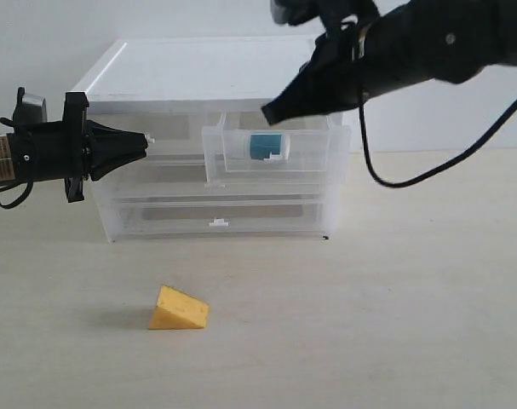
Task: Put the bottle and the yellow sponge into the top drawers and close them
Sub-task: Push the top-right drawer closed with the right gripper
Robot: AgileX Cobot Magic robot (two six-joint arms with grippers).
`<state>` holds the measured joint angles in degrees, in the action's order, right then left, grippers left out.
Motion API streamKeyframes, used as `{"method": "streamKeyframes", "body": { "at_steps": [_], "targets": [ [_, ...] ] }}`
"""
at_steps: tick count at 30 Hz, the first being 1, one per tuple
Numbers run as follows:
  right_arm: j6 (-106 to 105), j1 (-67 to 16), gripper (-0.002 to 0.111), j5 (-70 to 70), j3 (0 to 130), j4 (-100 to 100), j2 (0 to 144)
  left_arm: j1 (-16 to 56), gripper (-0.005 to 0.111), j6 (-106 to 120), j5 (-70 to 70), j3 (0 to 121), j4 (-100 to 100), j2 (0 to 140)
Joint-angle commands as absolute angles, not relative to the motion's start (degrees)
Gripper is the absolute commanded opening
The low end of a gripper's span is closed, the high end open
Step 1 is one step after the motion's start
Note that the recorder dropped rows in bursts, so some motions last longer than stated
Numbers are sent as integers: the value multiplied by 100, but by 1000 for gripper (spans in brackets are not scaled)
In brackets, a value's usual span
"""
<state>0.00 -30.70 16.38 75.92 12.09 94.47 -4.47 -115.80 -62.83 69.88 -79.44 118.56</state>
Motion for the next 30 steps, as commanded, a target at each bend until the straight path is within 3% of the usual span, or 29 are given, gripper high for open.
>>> {"method": "streamKeyframes", "body": {
  "at_steps": [1, 9, 22, 30],
  "targets": [
    [0, -3042, 0, 2102, 7611, 583, 8617, -408, 4, -11566, -5988, 7000, -8084, 11878],
    [-1179, -3042, 0, 3114, 6747, -1029, 8218, -408, 4, -11566, -5992, 7000, -8075, 11878],
    [-1385, -3042, 0, 1123, 6330, -1296, 9264, -408, 4, -11566, -6096, 7000, -8075, 11878],
    [-1409, -3030, 0, 993, 6976, -1283, 9904, -408, 4, -11566, -6107, 7000, -8075, 11878]
  ]
}}
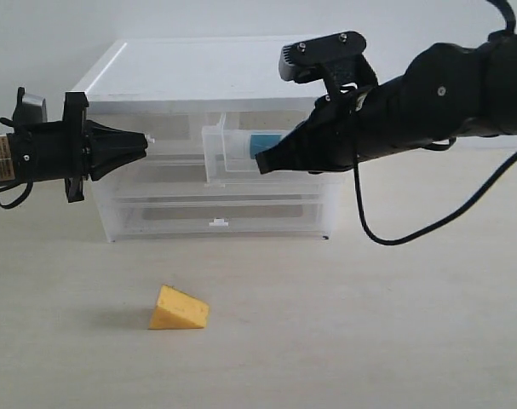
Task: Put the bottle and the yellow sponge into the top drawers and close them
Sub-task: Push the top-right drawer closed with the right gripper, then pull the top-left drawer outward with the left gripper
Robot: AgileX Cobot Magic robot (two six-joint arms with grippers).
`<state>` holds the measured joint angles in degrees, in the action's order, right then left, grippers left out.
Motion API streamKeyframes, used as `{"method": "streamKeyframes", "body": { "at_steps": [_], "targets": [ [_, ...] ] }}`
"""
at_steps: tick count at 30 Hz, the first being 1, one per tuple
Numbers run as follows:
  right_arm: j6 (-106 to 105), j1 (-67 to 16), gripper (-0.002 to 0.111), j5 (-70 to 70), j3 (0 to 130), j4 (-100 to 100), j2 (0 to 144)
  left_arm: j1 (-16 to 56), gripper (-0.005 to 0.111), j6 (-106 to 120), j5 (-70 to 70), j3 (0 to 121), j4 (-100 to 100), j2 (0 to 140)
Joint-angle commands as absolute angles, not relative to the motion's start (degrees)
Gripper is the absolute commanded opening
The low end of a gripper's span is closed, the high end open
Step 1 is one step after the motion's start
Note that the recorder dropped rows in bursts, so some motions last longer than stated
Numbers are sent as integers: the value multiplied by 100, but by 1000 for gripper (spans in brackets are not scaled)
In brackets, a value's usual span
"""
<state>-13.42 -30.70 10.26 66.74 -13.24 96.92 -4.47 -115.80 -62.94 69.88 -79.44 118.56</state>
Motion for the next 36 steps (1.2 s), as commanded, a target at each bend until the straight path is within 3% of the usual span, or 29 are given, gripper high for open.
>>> {"method": "streamKeyframes", "body": {
  "at_steps": [1, 9, 17, 18, 22, 24, 33, 35, 36],
  "targets": [
    [-1447, -3021, 0, 1056, 7065, -1220, 9953, -408, 4, -11566, -6107, 7000, -8075, 11878],
    [-1395, -2507, 0, 906, 7543, -1068, 10214, -408, 4, -11566, -6014, 7000, -8075, 11878],
    [-1395, -2507, 0, 1003, 7543, -1293, 10328, -408, 4, -11602, -6171, 7000, -7988, 11857],
    [-1395, -2507, 0, 1083, 7543, -1304, 10328, -408, 10, -11615, -6211, 7000, -7991, 11843],
    [-1429, -2507, 0, 1161, 7543, -1304, 10328, -408, 54, -11615, -6339, 7000, -7913, 11832],
    [-1429, -2507, 0, 1161, 7543, -1315, 10328, -408, 65, -11730, -6339, 7000, -7913, 11832],
    [-1495, -2517, 0, 1125, 7543, -1717, 10434, -396, 49, -11524, -6272, 7000, -7602, 11832],
    [-1495, -2517, 0, 1102, 7543, -1717, 10446, -396, 35, -11524, -6296, 7000, -7613, 11832],
    [-1495, -2517, 0, 1102, 7543, -1717, 10446, -396, 18, -11524, -6322, 7000, -7635, 11832]
  ]
}}
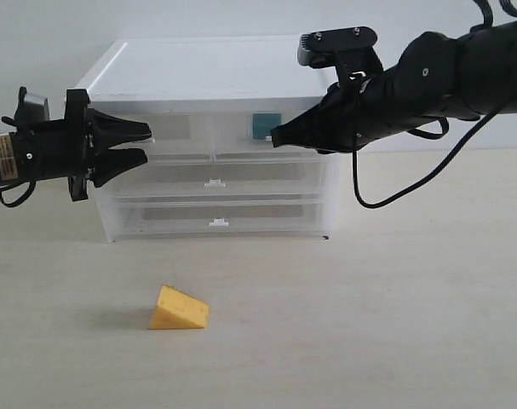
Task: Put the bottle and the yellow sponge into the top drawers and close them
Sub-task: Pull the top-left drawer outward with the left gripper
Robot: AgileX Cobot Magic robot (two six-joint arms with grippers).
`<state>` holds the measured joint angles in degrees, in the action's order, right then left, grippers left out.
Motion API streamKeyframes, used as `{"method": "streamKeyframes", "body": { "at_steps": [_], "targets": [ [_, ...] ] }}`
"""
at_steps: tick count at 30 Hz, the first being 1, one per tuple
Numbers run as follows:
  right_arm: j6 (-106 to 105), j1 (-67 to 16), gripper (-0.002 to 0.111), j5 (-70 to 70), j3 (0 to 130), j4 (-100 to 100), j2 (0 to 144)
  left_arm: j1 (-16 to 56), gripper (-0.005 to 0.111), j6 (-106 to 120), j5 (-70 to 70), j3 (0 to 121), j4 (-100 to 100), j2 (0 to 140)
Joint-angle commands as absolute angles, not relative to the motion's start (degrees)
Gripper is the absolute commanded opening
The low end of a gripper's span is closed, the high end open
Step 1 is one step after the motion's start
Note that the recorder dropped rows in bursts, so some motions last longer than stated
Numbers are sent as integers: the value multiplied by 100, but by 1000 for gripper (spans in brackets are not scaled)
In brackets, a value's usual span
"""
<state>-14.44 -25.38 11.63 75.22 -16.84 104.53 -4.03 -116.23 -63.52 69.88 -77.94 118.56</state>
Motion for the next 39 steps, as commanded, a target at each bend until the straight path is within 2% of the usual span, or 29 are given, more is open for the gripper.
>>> {"method": "streamKeyframes", "body": {
  "at_steps": [1, 8, 28, 37, 39],
  "targets": [
    [-1506, -2517, 0, 1105, 7543, -1717, 10446, -396, 6, -11524, -6322, 7000, -7638, 11832],
    [-1508, -2517, 0, 1106, 7543, -1717, 10446, -396, 4, -11902, -6606, 6932, -8121, 11832],
    [-1579, -2517, 0, 1129, 7543, -1717, 10446, -396, 4, -11100, -6525, 4550, -8190, 10314],
    [-1638, -2517, 0, 1178, 7543, -1717, 10446, -396, 4, -10794, -6636, 4444, -8171, 10245],
    [-1638, -2517, 0, 1178, 7543, -1717, 10446, -396, 9, -10794, -6636, 4444, -8205, 10245]
  ]
}}
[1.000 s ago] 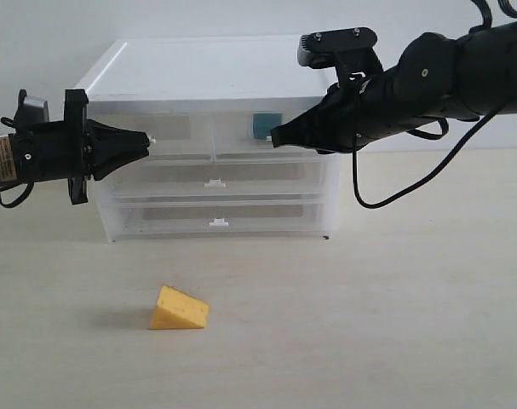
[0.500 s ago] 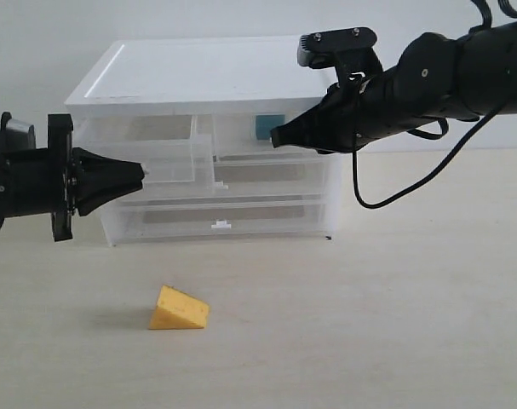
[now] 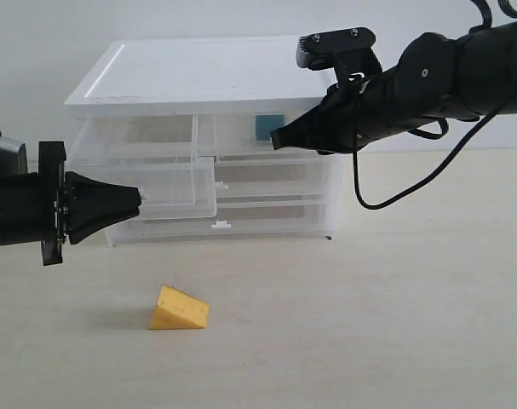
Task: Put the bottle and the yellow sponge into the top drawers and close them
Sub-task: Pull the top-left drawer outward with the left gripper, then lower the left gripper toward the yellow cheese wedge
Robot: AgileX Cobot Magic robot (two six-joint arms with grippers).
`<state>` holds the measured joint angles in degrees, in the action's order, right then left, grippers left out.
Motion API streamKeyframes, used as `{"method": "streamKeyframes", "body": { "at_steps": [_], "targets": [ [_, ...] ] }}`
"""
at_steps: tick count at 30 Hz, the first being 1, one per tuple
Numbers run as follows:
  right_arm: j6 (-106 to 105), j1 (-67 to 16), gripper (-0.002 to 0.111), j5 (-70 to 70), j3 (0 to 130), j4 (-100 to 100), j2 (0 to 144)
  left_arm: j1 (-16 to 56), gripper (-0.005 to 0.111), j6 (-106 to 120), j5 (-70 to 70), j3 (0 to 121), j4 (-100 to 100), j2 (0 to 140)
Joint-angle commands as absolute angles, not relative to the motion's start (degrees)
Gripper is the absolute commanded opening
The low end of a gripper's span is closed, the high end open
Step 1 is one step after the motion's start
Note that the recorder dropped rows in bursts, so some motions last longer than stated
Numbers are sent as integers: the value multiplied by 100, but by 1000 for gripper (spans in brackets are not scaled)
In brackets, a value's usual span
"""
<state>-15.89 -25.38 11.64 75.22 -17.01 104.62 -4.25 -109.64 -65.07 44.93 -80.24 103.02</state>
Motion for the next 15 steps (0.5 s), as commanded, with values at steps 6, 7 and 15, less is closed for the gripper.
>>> {"method": "streamKeyframes", "body": {
  "at_steps": [6, 7, 15],
  "targets": [
    [-1638, -2517, 0, 1178, 7543, -1717, 10446, -396, 66, -10912, -6636, 4444, -8317, 10245],
    [-1638, -2517, 0, 1178, 7543, -1717, 10446, -396, 72, -11040, -6636, 4444, -8401, 10245],
    [-1664, -2517, 0, 1181, 7543, -1717, 10446, -409, 75, -11279, -6795, 4444, -9550, 10233]
  ]
}}
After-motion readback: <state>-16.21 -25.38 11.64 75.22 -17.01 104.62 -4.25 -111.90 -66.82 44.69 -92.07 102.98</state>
